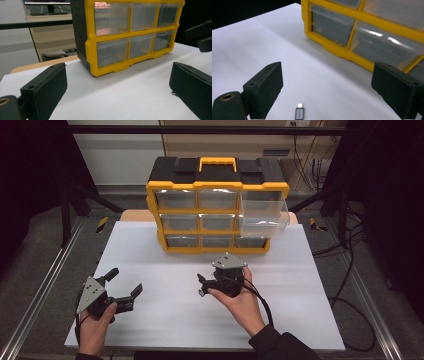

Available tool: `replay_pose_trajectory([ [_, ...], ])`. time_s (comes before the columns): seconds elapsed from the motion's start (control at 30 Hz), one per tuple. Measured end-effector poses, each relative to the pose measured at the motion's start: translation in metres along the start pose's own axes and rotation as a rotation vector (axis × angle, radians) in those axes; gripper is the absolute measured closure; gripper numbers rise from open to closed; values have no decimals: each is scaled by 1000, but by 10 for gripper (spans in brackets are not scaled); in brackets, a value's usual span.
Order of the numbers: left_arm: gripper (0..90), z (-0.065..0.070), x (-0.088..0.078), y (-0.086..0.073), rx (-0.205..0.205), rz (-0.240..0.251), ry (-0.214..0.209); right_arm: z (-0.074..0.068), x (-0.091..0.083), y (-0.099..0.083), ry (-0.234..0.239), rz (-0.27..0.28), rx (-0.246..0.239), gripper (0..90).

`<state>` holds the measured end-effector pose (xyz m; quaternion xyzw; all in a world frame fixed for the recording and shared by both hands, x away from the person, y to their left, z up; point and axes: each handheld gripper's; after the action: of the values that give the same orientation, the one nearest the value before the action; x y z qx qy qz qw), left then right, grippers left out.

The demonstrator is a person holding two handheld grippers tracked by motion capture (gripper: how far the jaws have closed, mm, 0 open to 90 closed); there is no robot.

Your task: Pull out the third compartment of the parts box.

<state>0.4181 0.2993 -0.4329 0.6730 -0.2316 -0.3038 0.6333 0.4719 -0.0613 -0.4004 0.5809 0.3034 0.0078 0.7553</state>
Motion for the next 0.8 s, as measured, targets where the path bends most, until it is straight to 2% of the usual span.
replay_pose_trajectory([
  [0.17, 13, -1, 0, 1, 1, 2, -6, 0, 5, -7, 3, -24, 3, 97],
  [0.27, 13, -1, 1, 0, 0, 0, -7, 1, 9, -13, 54, -49, 48, 85],
  [0.33, 13, 0, 1, 1, 0, 2, -9, -2, 14, -21, 54, -78, 32, 85],
  [0.57, 13, 0, 1, 1, 1, -1, -11, -8, 22, -30, 45, -134, 1, 89],
  [0.8, 13, -1, 1, 0, -3, -2, -11, -11, 27, -35, 41, -170, 3, 89],
])
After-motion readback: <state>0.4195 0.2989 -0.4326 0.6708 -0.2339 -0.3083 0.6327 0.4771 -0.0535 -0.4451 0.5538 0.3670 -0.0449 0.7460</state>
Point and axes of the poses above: each handheld gripper's, and its own axes: x roughly forward along the jaws, y roughly out of its top, z roughly to its right, and after that the axes turned 12 degrees about -y, right-handed
